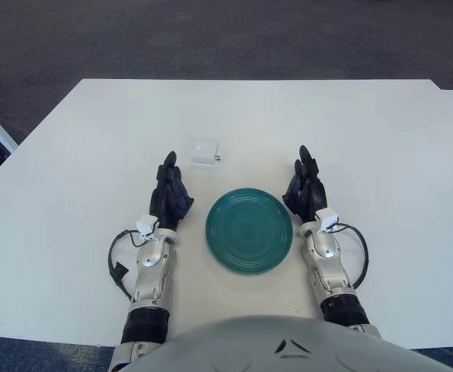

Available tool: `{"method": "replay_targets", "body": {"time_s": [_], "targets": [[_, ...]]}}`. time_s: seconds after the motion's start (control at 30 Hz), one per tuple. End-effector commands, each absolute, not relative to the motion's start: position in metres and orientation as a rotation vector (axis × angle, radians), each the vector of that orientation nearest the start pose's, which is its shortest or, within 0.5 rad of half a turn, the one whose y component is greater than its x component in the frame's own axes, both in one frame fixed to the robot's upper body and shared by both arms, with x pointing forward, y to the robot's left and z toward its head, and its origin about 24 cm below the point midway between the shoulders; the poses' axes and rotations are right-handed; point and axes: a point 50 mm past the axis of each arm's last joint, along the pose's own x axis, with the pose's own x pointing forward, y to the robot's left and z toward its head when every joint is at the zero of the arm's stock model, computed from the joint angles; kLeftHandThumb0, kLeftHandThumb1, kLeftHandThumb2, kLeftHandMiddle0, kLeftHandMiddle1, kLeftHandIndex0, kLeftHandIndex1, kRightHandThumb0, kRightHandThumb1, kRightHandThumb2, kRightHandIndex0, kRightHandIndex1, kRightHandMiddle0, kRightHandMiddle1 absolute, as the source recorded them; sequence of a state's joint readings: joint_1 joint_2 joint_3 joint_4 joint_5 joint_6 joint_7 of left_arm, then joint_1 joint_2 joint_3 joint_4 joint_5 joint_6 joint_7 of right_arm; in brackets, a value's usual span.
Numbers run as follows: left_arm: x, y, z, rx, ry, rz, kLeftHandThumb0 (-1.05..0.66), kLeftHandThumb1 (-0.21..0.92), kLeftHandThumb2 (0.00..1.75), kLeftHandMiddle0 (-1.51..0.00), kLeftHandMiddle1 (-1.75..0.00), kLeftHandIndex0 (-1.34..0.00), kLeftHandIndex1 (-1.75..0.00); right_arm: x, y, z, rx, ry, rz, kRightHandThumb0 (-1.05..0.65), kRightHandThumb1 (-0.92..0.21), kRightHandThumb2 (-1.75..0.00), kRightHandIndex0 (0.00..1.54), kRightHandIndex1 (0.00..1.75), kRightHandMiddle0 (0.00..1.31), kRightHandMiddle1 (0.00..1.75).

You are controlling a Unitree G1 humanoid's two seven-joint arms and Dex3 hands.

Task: Put the charger into the plate.

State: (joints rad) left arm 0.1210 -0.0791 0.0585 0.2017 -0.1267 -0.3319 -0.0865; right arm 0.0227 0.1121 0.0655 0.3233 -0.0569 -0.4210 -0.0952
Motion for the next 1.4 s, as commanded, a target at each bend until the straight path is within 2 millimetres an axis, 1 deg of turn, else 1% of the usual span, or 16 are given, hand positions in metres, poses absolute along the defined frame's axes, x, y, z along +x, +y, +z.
{"method": "replay_targets", "body": {"time_s": [0.0,0.13,0.5,0.83,0.93,1.0,1.03,1.07,1.1,1.13,1.2,1.23,1.27,1.3,1.33,1.37], "targets": [[0.208,0.152,-0.020,-0.153,0.101,0.066,-1.05,0.92,0.93,0.00,0.00,0.00,-0.30,0.224,-0.113,-0.016,0.091,0.047,-0.044,-0.79,-0.92,-1.01,0.00,0.00,0.00,0.08],[0.206,0.149,-0.017,-0.132,0.107,0.042,-1.05,0.92,0.96,0.00,0.00,0.00,-0.31,0.224,-0.114,-0.016,0.122,0.092,-0.067,-0.78,-0.92,-1.00,0.00,0.00,0.00,0.07],[0.202,0.146,-0.012,-0.139,0.142,0.023,-1.05,0.92,0.98,-0.02,0.00,0.00,-0.29,0.224,-0.112,-0.015,0.144,0.139,-0.126,-0.79,-0.92,-0.96,0.02,0.01,0.03,0.10],[0.198,0.146,-0.009,-0.138,0.161,0.031,-1.05,0.92,0.97,0.00,0.00,0.00,-0.27,0.222,-0.106,-0.012,0.159,0.155,-0.115,-0.80,-0.92,-0.95,0.03,0.01,0.01,0.12],[0.198,0.149,-0.008,-0.124,0.162,0.038,-1.05,0.92,0.97,-0.01,0.00,0.00,-0.28,0.222,-0.105,-0.012,0.160,0.154,-0.112,-0.79,-0.92,-0.95,0.03,0.00,0.01,0.12],[0.208,0.171,-0.010,-0.078,0.151,0.066,-1.05,0.92,0.98,-0.03,0.00,0.00,-0.31,0.223,-0.105,-0.011,0.150,0.150,-0.110,-0.79,-0.92,-0.96,0.02,0.00,0.00,0.12],[0.217,0.186,-0.006,-0.019,0.124,0.088,-1.05,0.92,0.98,-0.03,0.00,0.00,-0.32,0.223,-0.105,-0.011,0.139,0.146,-0.105,-0.78,-0.92,-0.96,0.02,0.00,0.00,0.12],[0.223,0.196,-0.003,0.020,0.103,0.104,-1.05,0.92,0.98,-0.05,0.00,-0.08,-0.46,0.222,-0.105,-0.011,0.131,0.143,-0.101,-0.78,-0.92,-0.96,0.02,0.00,0.00,0.12],[0.233,0.204,0.006,0.101,0.063,0.113,-1.05,0.92,0.97,-0.06,0.00,-0.12,-0.56,0.222,-0.105,-0.011,0.123,0.138,-0.094,-0.78,-0.92,-0.97,0.01,0.00,0.00,0.11],[0.240,0.209,0.012,0.155,0.034,0.119,-1.05,0.92,0.97,-0.07,0.00,-0.11,-0.60,0.222,-0.105,-0.011,0.117,0.134,-0.089,-0.77,-0.92,-0.97,0.01,0.00,0.00,0.11],[0.250,0.212,0.022,0.250,-0.014,0.118,-1.05,0.92,0.97,-0.08,0.00,-0.10,-0.64,0.221,-0.106,-0.011,0.113,0.130,-0.082,-0.77,-0.92,-0.97,0.00,0.00,0.00,0.11],[0.263,0.215,0.049,0.392,-0.104,0.076,-1.05,0.92,0.97,-0.08,0.00,-0.09,-0.64,0.221,-0.107,-0.012,0.108,0.129,-0.078,-0.77,-0.92,-0.97,0.00,0.00,0.00,0.10],[0.271,0.216,0.070,0.497,-0.169,0.052,-1.05,0.92,0.96,-0.07,0.00,-0.05,-0.61,0.221,-0.109,-0.013,0.104,0.128,-0.075,-0.78,-0.92,-0.97,0.00,0.00,0.00,0.11],[0.279,0.221,0.097,0.645,-0.253,0.028,-1.05,0.92,0.95,-0.06,0.00,-0.03,-0.59,0.221,-0.111,-0.015,0.098,0.128,-0.075,-0.79,-0.92,-0.96,0.00,0.00,0.00,0.11],[0.282,0.224,0.112,0.736,-0.300,0.015,-1.05,0.92,0.93,-0.06,0.00,-0.02,-0.55,0.222,-0.112,-0.017,0.094,0.127,-0.076,-0.80,-0.92,-0.95,0.00,0.00,0.00,0.11],[0.282,0.226,0.122,0.821,-0.334,0.007,-1.05,0.92,0.92,-0.05,0.00,-0.02,-0.54,0.223,-0.114,-0.019,0.092,0.128,-0.078,-0.81,-0.92,-0.95,0.00,0.00,0.00,0.11]]}}
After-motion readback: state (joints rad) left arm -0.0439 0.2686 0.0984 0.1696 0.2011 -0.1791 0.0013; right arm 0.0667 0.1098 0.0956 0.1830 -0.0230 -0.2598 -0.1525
